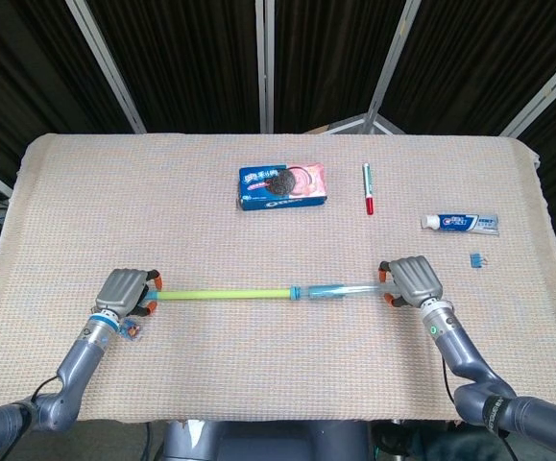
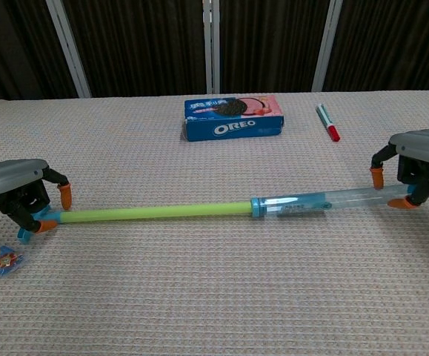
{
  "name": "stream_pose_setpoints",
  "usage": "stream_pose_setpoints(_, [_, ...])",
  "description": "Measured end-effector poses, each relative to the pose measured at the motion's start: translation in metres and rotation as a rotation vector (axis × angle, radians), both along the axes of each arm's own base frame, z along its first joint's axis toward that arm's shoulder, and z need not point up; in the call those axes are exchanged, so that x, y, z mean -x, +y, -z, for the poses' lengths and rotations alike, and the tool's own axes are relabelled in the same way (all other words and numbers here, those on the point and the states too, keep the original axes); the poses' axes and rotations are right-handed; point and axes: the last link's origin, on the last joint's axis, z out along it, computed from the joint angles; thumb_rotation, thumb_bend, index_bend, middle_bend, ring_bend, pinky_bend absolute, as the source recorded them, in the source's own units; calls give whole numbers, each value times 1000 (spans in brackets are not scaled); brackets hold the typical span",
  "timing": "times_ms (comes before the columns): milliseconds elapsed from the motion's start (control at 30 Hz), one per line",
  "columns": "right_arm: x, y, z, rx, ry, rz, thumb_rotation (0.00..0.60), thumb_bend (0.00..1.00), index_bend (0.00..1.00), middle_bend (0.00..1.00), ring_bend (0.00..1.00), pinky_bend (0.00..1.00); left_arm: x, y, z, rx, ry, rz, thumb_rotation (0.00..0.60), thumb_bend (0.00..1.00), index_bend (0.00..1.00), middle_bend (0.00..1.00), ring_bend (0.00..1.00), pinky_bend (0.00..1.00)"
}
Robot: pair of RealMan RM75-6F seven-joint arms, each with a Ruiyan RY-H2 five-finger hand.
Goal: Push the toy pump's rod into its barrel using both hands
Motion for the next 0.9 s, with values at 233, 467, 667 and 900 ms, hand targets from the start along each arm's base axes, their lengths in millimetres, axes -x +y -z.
stream_pose_setpoints(233, [3, 1, 0, -1, -3, 7, 600, 356, 645, 992, 1000, 1000, 3, 1, 2, -2, 12, -13, 600, 432, 524, 880, 864, 999])
stream_pose_setpoints(467, [2, 1, -3, 4, -8, 3, 600, 363, 649, 992, 1000, 1000, -1, 2, 2, -6, 9, -17, 600, 465, 651, 880, 864, 999])
stream_pose_setpoints(667, [-5, 2, -7, 13, -31, -5, 600, 381, 652, 992, 1000, 1000, -9, 5, -7, -33, -30, -19, 600, 465, 676, 880, 864, 999])
stream_pose_setpoints(900, [-17, 6, -12, 34, -78, -11, 600, 394, 655, 992, 1000, 1000, -21, 11, -13, -51, -75, -21, 600, 465, 683, 880, 863, 999])
